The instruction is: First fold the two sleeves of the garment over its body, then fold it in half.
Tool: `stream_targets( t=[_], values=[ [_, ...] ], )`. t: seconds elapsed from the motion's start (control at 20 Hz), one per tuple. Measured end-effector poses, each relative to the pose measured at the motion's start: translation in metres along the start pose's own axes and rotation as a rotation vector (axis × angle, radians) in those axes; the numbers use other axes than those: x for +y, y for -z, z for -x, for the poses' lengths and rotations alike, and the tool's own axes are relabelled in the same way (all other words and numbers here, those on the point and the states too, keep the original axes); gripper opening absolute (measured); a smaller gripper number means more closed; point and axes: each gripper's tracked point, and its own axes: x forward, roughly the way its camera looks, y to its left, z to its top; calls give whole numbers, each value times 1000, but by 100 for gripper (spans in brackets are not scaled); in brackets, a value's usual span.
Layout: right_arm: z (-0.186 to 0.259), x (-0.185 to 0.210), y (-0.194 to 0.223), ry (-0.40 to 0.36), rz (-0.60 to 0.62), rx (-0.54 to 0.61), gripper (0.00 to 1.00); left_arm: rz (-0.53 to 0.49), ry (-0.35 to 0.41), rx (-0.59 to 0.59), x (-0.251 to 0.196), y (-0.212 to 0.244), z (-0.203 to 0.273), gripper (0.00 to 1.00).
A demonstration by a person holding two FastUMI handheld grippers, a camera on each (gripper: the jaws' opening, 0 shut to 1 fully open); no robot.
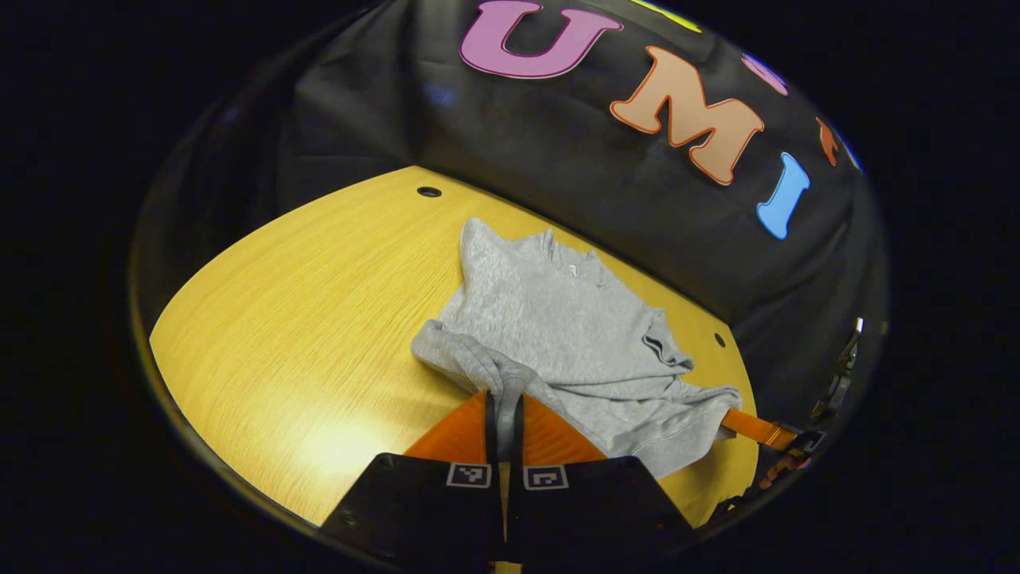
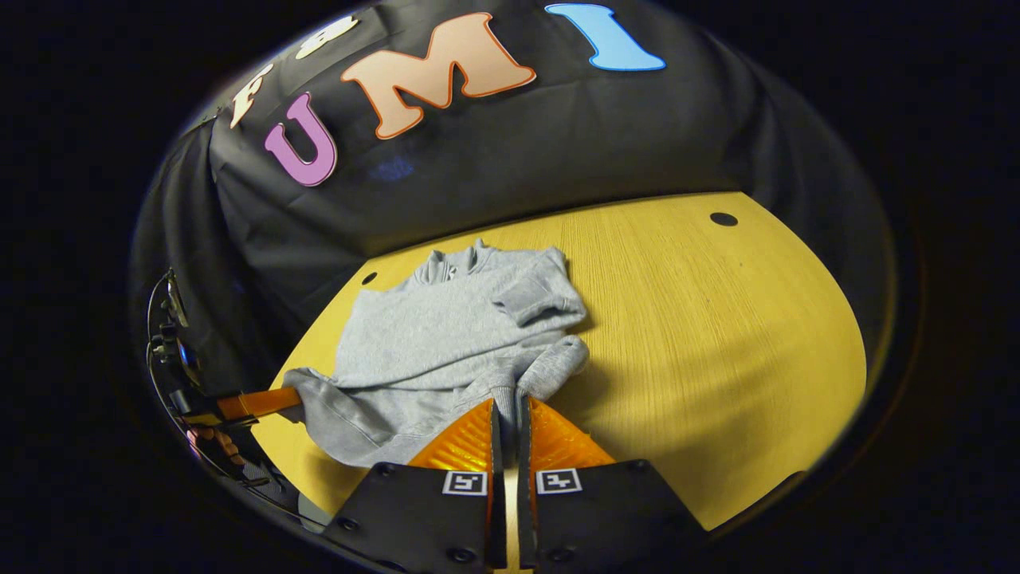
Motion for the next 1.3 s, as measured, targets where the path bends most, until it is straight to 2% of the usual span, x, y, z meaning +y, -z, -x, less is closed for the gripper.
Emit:
stream_targets(
  t=[0.2, 0.3, 0.65, 0.75, 0.95, 1.0, 1.1, 1.15, 1.2, 1.25, 1.3],
  values=[
    [-25, 1, -23, 5, -3, -10, 8, 1, 6, -36, -3, -30, -29, 0],
    [-39, -1, -36, 8, -19, -17, 8, 34, 3, -44, -6, -43, -51, 0],
    [-105, -10, -51, 35, -105, 20, 8, 73, -112, 5, 14, -45, -118, 0],
    [-119, -13, -46, 50, -95, 34, 8, 50, -145, 11, 19, -40, -126, 0],
    [-131, -11, -34, 56, -98, 58, 8, -82, -200, -1, 25, -39, -126, 1],
    [-131, -10, -32, 52, -102, 58, 8, -100, -209, -4, 25, -39, -125, 2],
    [-131, -10, -34, 43, -102, 52, 14, -102, -219, -9, 26, -39, -128, 6],
    [-131, -10, -35, 39, -108, 54, 20, -98, -225, -7, 28, -39, -128, 12],
    [-130, -8, -35, 26, -120, 55, 18, -91, -221, -10, 28, -40, -127, 15],
    [-129, -6, -38, 11, -137, 54, 29, -84, -219, -14, 29, -40, -129, 20],
    [-126, 0, -44, -17, -160, 49, 33, -77, -220, -16, 29, -42, -128, 28]
  ],
)
